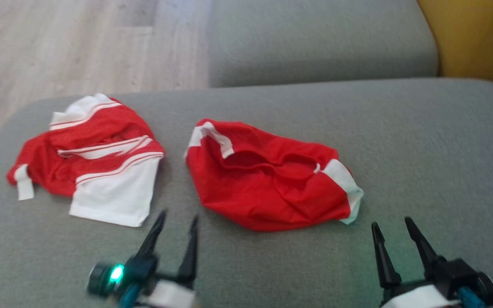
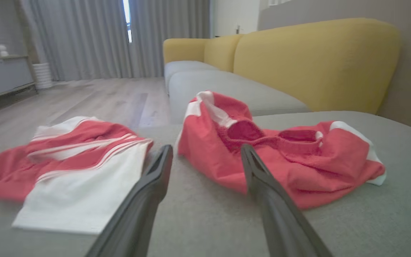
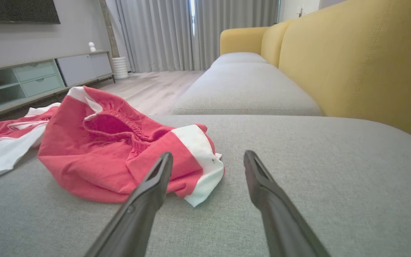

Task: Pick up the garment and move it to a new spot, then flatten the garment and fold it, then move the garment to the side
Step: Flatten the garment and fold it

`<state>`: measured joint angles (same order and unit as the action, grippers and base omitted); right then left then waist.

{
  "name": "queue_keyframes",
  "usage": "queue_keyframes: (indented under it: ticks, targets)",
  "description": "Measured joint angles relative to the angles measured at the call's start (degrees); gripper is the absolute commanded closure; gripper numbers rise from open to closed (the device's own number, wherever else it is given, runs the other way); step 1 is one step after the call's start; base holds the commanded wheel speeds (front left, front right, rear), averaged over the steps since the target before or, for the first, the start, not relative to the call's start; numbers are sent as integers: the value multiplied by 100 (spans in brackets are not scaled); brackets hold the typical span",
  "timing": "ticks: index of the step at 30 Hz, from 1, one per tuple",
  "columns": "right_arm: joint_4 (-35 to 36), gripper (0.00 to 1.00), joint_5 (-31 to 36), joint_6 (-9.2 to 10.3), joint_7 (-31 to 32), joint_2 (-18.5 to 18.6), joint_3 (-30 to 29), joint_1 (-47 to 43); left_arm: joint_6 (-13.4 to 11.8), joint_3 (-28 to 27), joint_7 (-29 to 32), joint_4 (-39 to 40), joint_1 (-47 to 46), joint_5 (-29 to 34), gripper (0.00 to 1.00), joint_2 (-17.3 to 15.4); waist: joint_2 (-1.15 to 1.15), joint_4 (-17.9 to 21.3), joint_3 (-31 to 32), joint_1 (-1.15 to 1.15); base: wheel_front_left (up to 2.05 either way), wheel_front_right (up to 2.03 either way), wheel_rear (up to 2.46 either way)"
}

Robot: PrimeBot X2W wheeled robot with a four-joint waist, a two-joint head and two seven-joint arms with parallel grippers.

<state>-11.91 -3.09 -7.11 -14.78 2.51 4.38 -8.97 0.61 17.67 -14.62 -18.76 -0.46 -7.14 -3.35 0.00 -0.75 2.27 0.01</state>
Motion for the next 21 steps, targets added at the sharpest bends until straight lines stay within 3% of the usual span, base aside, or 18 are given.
queue_keyframes:
  ticks: [4, 13, 21]
  targets:
    - [33, 0, 127, 0, 0, 0, 77, 206, 142, 636, -1, -681, -1072, 202, 0, 24, 0, 259, -274, 0, 0, 0, 0]
    - [204, 0, 164, 0, 0, 3, 231, 900, 197, 2080, 145, -2416, -3347, 248, 0, 63, 0, 728, -1175, 1, 0, 0, 0]
    - [229, 0, 105, 0, 0, 4, 319, 1131, 193, 2984, 634, -3075, -4158, -189, 0, 74, 0, 1128, -1687, 1, 0, 0, 0]
